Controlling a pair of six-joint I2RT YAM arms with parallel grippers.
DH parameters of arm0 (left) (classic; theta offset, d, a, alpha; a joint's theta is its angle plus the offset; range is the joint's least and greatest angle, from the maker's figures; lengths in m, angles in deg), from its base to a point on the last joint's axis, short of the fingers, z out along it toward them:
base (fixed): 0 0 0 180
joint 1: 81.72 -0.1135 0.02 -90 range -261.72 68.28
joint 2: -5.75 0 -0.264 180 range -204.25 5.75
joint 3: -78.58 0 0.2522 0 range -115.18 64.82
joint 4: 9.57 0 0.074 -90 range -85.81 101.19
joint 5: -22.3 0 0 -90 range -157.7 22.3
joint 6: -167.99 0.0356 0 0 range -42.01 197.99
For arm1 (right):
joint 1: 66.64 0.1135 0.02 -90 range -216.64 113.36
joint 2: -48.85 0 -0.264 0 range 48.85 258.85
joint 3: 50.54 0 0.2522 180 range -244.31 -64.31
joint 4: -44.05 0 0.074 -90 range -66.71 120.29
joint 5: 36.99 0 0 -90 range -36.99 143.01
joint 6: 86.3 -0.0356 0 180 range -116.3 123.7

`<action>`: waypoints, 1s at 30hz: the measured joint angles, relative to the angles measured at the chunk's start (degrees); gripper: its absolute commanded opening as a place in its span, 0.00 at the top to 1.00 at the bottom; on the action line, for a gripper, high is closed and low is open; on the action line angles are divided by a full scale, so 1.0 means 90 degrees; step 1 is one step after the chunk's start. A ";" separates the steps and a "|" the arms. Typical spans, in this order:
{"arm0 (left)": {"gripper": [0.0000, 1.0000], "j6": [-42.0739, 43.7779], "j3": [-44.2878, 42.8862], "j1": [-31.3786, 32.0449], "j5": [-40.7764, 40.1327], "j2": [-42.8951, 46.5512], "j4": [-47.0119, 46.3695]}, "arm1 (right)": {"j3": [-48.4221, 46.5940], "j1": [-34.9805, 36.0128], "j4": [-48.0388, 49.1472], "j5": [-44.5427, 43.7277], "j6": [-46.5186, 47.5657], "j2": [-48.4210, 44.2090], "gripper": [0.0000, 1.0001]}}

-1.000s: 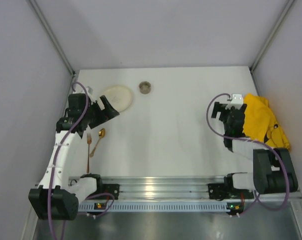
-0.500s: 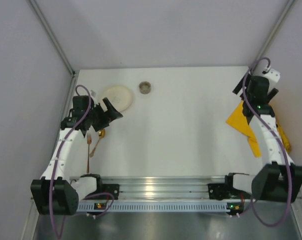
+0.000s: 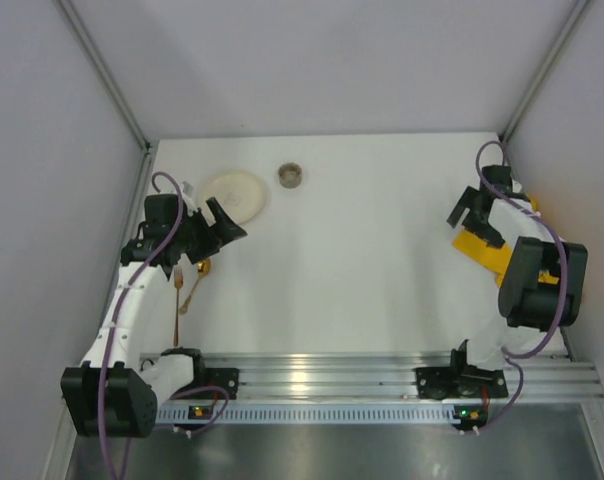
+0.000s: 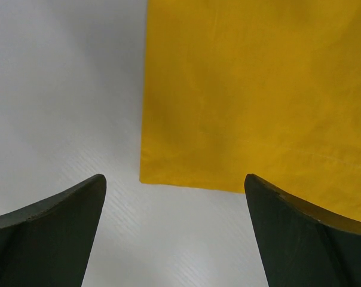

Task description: Set the dinner table for one person

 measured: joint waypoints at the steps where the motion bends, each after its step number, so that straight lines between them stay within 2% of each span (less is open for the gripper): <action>1: 0.02 0.0007 0.0000 0.0000 0.0000 0.0000 0.0000 | 0.0000 0.0000 -0.0005 0.0056 -0.0012 0.0158 0.01; 5: 0.02 0.0049 -0.0005 0.0000 -0.0027 -0.0053 -0.0005 | -0.0010 -0.0002 0.0002 0.0236 -0.0061 0.0644 0.05; 8: 0.02 0.0051 -0.0005 0.0000 -0.0051 -0.0153 -0.0007 | -0.0160 -0.0010 -0.0007 0.0321 -0.0100 0.0911 0.17; 9: 0.02 0.0051 -0.0005 0.0000 -0.0066 -0.0172 -0.0007 | -0.0231 -0.0010 0.0007 0.0342 -0.0104 0.0991 0.28; 11: 0.02 0.0051 -0.0007 0.0000 -0.0085 -0.0204 -0.0012 | -0.0350 -0.0017 0.0039 0.0374 -0.0117 0.1103 0.39; 12: 0.02 0.0051 -0.0007 0.0000 -0.0104 -0.0214 -0.0015 | -0.0406 -0.0024 0.0061 0.0381 -0.0136 0.1149 0.54; 14: 0.03 0.0051 -0.0007 0.0000 -0.0129 -0.0236 -0.0017 | -0.0476 -0.0034 0.0080 0.0391 -0.0129 0.1212 0.72; 17: 0.03 0.0051 -0.0007 0.0000 -0.0168 -0.0301 -0.0022 | -0.0495 -0.0036 0.0078 0.0393 -0.0148 0.1219 0.84; 18: 0.03 0.0051 -0.0007 0.0000 -0.0170 -0.0335 -0.0024 | -0.0495 -0.0036 0.0083 0.0403 -0.0146 0.1219 0.93; 19: 0.03 0.0051 -0.0007 0.0000 -0.0170 -0.0362 -0.0024 | -0.0495 -0.0036 0.0070 0.0415 -0.0124 0.1219 0.96; 21: 0.03 0.0049 -0.0007 0.0000 -0.0168 -0.0398 -0.0041 | -0.0493 -0.0036 0.0080 0.0432 -0.0109 0.1219 0.95; 22: 0.03 0.0049 -0.0007 0.0000 -0.0165 -0.0425 -0.0066 | -0.0478 -0.0036 0.0085 0.0432 -0.0100 0.1219 0.90; 23: 0.03 0.0049 -0.0007 0.0000 -0.0165 -0.0447 -0.0080 | -0.0444 -0.0036 0.0104 0.0432 -0.0092 0.1214 0.65; 24: 0.03 0.0049 -0.0007 0.0000 -0.0165 -0.0461 -0.0090 | -0.0401 -0.0036 0.0107 0.0427 -0.0107 0.1212 0.51; 26: 0.03 0.0049 -0.0007 0.0000 -0.0160 -0.0488 -0.0117 | -0.0316 -0.0036 0.0134 0.0461 -0.0005 0.1175 0.29; 27: 0.03 0.0051 -0.0007 0.0000 -0.0163 -0.0491 -0.0126 | -0.0279 -0.0032 0.0172 0.0469 0.0029 0.1132 0.25; 30: 0.03 0.0058 -0.0007 0.0000 -0.0160 -0.0488 -0.0141 | -0.0136 -0.0039 0.0202 0.0508 0.0158 0.1052 0.25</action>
